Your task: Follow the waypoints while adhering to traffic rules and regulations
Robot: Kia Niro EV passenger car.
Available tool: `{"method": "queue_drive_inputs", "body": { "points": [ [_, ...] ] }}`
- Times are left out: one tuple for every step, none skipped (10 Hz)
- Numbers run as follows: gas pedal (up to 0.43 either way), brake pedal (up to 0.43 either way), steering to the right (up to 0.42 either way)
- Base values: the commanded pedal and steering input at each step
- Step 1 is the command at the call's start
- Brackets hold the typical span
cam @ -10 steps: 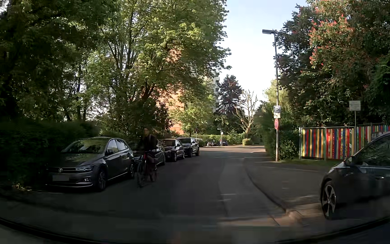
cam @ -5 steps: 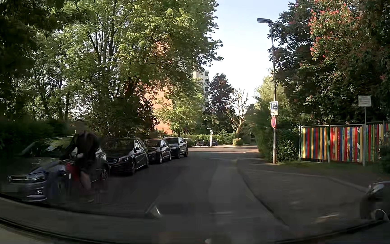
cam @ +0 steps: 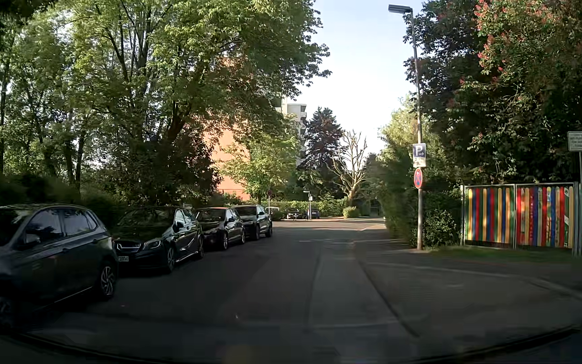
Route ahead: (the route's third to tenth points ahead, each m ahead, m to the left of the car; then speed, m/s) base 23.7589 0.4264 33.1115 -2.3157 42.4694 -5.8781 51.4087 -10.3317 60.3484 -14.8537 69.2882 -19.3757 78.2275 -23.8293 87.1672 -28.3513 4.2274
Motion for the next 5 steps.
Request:
{"method": "queue_drive_inputs", "body": {
  "points": [
    [0.157, 0.0, 0.005],
    [0.157, 0.0, 0.005],
    [0.157, 0.0, 0.004],
    [0.157, 0.0, 0.005],
    [0.157, 0.0, 0.005]
  ]
}}
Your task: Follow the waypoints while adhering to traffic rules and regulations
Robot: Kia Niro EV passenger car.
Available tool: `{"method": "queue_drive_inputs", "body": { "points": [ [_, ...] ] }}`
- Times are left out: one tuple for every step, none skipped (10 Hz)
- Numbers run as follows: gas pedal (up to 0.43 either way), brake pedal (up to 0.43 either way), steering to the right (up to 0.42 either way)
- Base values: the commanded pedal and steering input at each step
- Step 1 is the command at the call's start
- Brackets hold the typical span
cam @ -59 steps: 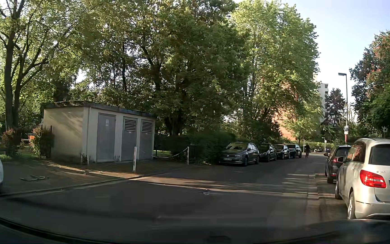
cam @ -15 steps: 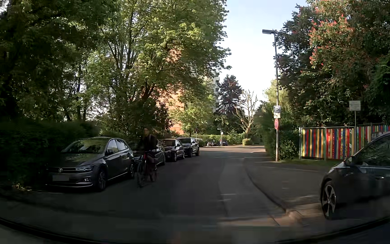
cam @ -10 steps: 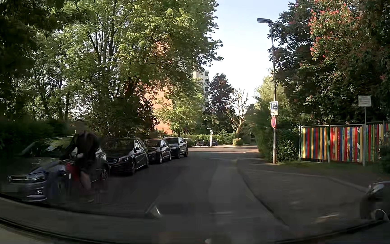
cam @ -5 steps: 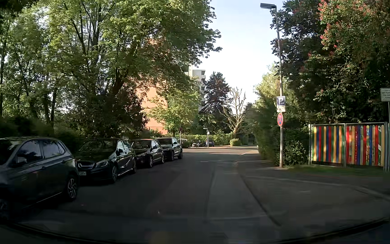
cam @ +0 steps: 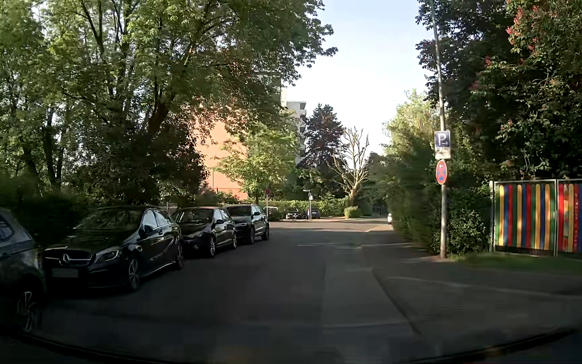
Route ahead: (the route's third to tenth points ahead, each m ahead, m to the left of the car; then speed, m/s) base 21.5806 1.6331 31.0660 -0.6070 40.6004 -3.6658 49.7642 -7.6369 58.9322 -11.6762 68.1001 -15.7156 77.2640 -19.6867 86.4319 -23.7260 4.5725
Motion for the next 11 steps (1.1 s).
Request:
{"method": "queue_drive_inputs", "body": {
  "points": [
    [0.15, 0.0, 0.006],
    [0.15, 0.0, 0.009],
    [0.15, 0.0, 0.011],
    [0.138, 0.0, 0.011],
    [0.138, 0.0, 0.016],
    [0.138, 0.0, 0.023],
    [0.13, 0.0, 0.027],
    [0.13, 0.0, 0.031],
    [0.11, 0.0, 0.031],
    [0.098, 0.0, 0.031],
    [0.098, 0.0, 0.032]
  ]
}}
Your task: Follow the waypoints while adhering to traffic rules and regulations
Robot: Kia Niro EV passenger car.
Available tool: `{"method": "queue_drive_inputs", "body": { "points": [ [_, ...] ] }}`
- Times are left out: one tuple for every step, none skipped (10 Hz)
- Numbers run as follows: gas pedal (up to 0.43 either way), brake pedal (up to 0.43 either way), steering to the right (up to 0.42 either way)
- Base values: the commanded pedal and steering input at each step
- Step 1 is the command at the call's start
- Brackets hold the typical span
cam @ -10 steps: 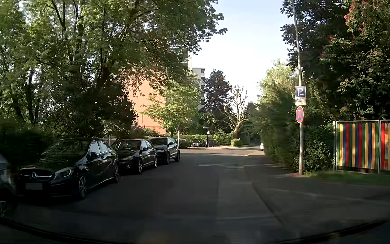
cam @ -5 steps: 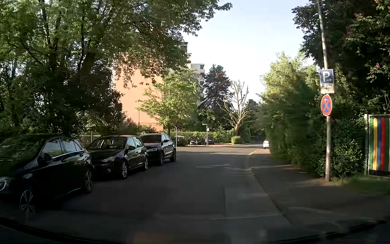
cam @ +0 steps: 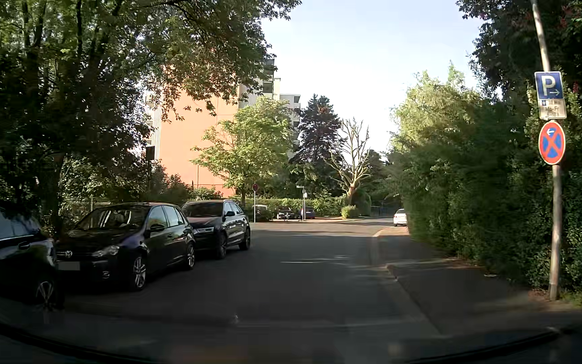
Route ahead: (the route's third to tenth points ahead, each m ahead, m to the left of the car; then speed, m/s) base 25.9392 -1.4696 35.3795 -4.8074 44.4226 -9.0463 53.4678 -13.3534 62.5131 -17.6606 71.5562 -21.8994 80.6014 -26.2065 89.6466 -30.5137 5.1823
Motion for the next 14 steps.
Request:
{"method": "queue_drive_inputs", "body": {
  "points": [
    [0.098, 0.0, 0.037],
    [0.098, 0.0, 0.042],
    [0.087, 0.0, 0.043],
    [0.087, 0.0, 0.043],
    [0.087, 0.0, 0.043],
    [0.087, 0.0, 0.044],
    [0.087, 0.0, 0.044],
    [0.087, 0.0, 0.043],
    [0.087, 0.0, 0.043],
    [0.087, 0.0, 0.043],
    [0.087, 0.0, 0.043],
    [0.087, 0.0, 0.043],
    [0.087, 0.0, 0.043],
    [0.087, 0.0, 0.043]
  ]
}}
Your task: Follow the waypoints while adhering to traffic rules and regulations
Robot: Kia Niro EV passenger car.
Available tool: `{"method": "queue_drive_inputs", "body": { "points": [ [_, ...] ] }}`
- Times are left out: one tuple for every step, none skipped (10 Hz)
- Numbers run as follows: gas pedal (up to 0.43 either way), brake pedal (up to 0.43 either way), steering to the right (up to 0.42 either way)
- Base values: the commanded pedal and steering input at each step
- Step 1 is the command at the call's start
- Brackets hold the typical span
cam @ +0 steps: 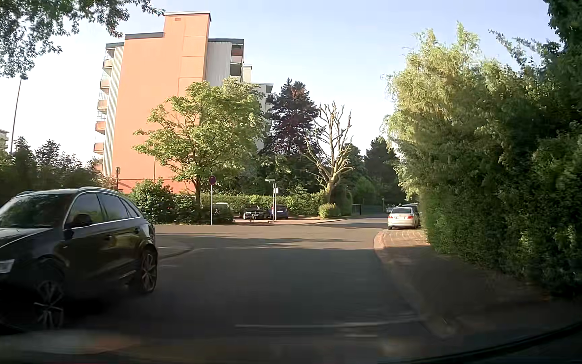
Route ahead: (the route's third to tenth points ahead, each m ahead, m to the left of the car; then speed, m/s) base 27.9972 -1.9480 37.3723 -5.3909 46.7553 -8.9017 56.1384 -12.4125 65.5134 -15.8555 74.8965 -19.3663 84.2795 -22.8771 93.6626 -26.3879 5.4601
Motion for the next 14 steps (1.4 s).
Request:
{"method": "queue_drive_inputs", "body": {
  "points": [
    [0.087, 0.0, 0.043],
    [0.087, 0.0, 0.043],
    [0.087, 0.0, 0.043],
    [0.087, 0.0, 0.043],
    [0.087, 0.0, 0.043],
    [0.087, 0.0, 0.043],
    [0.087, 0.0, 0.043],
    [0.087, 0.0, 0.043],
    [0.087, 0.0, 0.043],
    [0.087, 0.0, 0.043],
    [0.087, 0.0, 0.043],
    [0.087, 0.0, 0.043],
    [0.087, 0.0, 0.043],
    [0.087, 0.0, 0.043]
  ]
}}
